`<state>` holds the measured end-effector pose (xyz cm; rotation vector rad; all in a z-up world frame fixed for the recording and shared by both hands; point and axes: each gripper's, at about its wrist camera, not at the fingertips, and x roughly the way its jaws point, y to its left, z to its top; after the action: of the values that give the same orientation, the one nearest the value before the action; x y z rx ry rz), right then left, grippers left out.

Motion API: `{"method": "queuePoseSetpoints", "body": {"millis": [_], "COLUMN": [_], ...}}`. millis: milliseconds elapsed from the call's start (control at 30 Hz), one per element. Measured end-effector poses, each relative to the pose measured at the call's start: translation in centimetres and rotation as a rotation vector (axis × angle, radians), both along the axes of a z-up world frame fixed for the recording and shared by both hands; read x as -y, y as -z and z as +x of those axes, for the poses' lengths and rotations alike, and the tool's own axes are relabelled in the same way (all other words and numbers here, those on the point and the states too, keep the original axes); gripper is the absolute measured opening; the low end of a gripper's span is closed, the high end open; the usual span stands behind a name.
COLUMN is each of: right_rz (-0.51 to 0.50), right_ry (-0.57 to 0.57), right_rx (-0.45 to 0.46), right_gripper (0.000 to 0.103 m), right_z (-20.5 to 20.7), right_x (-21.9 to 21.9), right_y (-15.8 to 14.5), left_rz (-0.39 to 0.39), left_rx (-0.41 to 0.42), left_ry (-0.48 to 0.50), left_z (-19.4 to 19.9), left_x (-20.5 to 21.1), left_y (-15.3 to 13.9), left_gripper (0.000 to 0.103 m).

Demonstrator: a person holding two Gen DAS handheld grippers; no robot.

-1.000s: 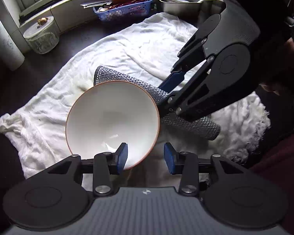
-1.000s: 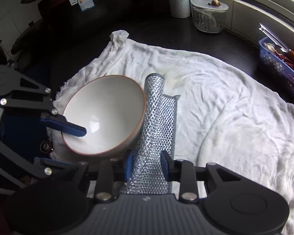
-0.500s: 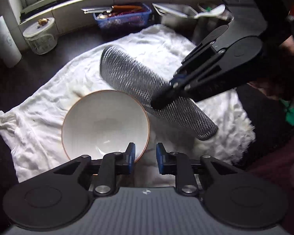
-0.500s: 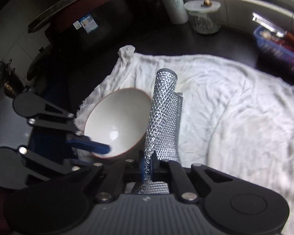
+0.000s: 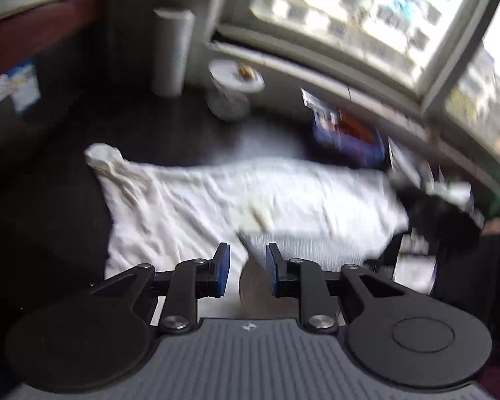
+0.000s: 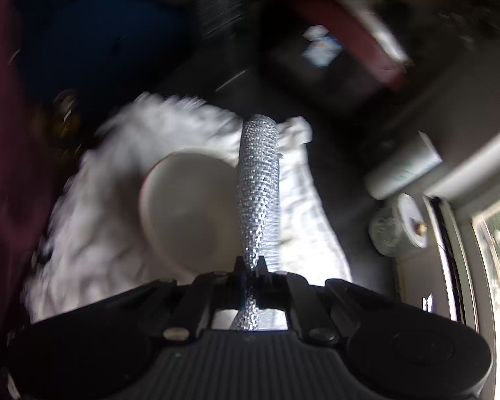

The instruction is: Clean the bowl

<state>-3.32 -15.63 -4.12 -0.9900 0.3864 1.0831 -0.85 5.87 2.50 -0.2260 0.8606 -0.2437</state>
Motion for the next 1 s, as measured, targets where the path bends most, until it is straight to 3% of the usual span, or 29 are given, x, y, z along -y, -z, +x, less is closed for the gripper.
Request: {"method": "queuePoseSetpoints", "body": {"millis": [100, 200, 300, 333, 367, 467, 533, 700, 833, 1000], "right_rz": [-0.026, -0.038, 0.019, 0.044, 0.07, 0.145, 0.196, 0.308, 0.546, 0.582], "right_ry": [-0.049, -0.066, 0.007, 0.038, 0.069, 0.162, 0.225, 0.347, 0.483, 0.744], "right_rx": [-0.016, -0.016, -0.103, -0.147, -0.191, -0.322, -0.409, -0.51, -0.757, -0.962], "right_gripper": [0.005, 0.007, 0.015, 0.023, 0.03, 0.039, 0.039, 0.043, 0.05, 0.053], "right_z": [0.2, 0.4, 0.9, 1.1, 1.3, 2.0, 2.5, 3.4, 4.6, 6.2], "right_x": [0.3, 0.4, 1.5, 2.1, 2.7, 4.6, 5.8, 7.9, 10.0, 9.2], "right_y": [-0.1, 0.1, -0.1, -0.2, -0.4, -0.7, -0.9, -1.6, -3.0, -0.7], "left_rz": [0.006, 0.066, 0.054, 0.036, 0.022, -0.004, 0.002, 0.005, -0.009, -0.019], "left_rx": [-0.016, -0.13, -0.213, -0.23, -0.241, -0.233, -0.23, -0.246, -0.243, -0.245], "left_ry": [0.186, 0.34, 0.353, 0.349, 0.341, 0.327, 0.321, 0.255, 0.233, 0.229], "left_z": [1.5, 2.5, 2.7, 2.7, 2.7, 2.7, 2.6, 2.3, 2.0, 1.9], "left_x": [2.8, 6.5, 7.8, 8.0, 8.1, 8.4, 8.4, 7.6, 7.4, 7.6], "left_y": [0.1, 3.2, 5.9, 6.6, 7.1, 7.8, 8.0, 8.6, 8.7, 9.0], "left_gripper": [0.021, 0.022, 0.022, 0.022, 0.022, 0.022, 0.022, 0.022, 0.022, 0.021]}}
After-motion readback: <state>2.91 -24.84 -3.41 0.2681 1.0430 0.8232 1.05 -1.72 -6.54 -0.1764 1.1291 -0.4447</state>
